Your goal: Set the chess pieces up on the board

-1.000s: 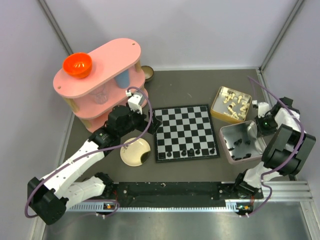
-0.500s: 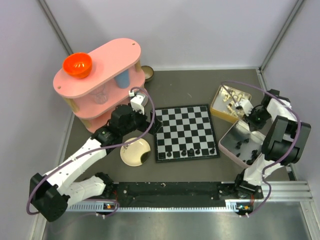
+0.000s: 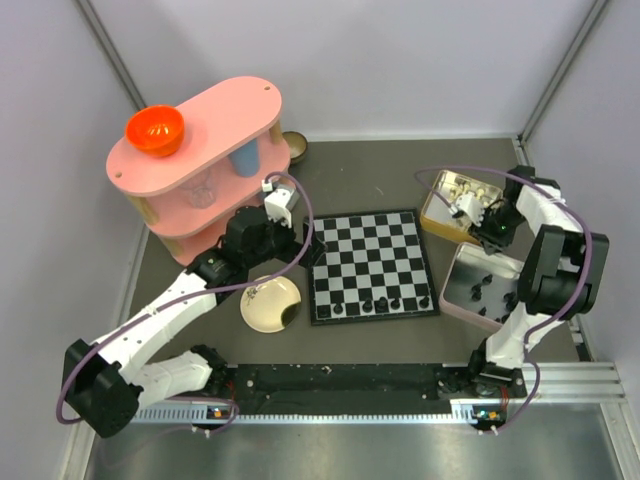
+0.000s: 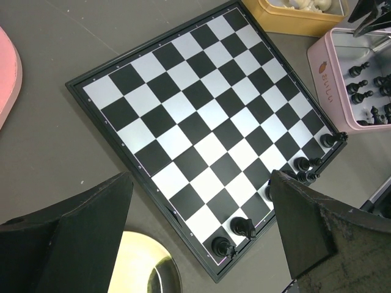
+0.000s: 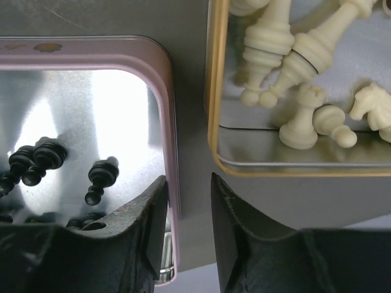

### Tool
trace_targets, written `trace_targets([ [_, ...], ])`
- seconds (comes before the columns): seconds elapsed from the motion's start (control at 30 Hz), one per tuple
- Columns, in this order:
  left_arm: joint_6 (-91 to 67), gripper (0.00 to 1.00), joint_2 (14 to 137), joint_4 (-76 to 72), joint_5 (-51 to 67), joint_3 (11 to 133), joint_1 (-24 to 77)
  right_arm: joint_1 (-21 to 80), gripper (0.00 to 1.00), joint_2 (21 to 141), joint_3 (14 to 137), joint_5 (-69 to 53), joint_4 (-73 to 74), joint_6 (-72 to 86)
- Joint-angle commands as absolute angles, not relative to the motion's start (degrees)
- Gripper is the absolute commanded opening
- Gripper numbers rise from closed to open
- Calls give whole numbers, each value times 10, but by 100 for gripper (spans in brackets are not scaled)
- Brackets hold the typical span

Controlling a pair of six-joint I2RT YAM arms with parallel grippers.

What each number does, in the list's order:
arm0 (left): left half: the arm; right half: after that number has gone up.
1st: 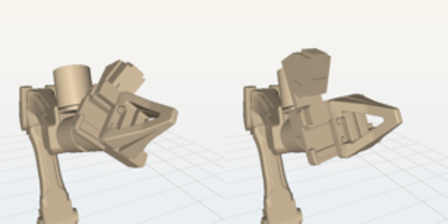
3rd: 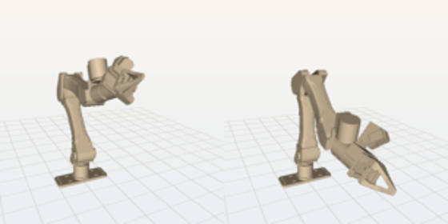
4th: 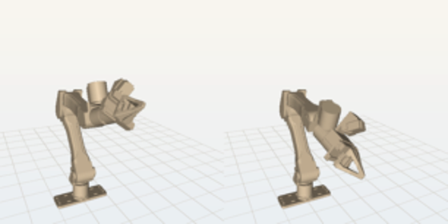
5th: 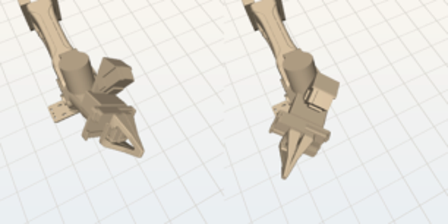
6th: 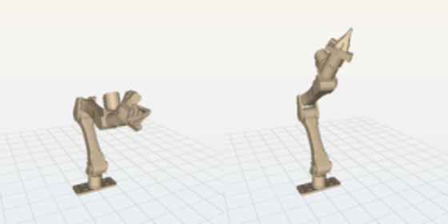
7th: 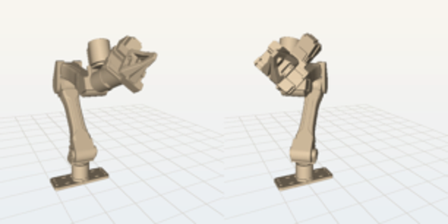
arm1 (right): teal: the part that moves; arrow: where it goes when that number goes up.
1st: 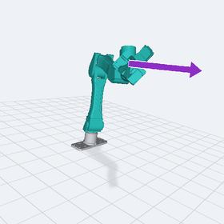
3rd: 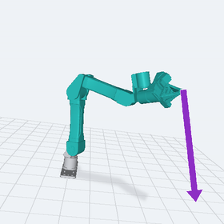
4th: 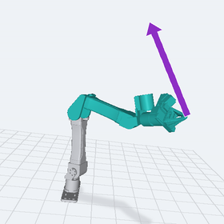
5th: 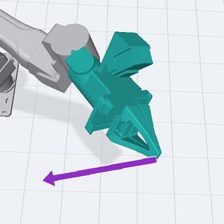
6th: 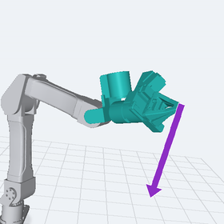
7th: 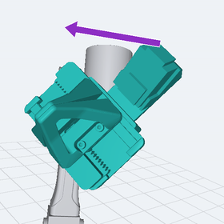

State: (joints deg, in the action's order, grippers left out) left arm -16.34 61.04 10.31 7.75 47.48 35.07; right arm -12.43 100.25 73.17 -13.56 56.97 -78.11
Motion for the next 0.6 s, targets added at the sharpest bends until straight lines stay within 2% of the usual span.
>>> trace_targets([
  [0.0, -154, 99, 607, 81, 83, 496, 345, -131, 38, 956, 754, -137, 582, -735],
  [0.13, -151, 99, 608, 69, 87, 491, 344, -165, 46, 911, 731, -153, 593, -713],
  [0.27, -149, 99, 623, 62, 108, 499, 341, -176, 47, 913, 698, -156, 592, -721],
  [0.57, -137, 99, 628, 93, 133, 525, 339, -174, 45, 964, 705, -185, 537, -663],
])
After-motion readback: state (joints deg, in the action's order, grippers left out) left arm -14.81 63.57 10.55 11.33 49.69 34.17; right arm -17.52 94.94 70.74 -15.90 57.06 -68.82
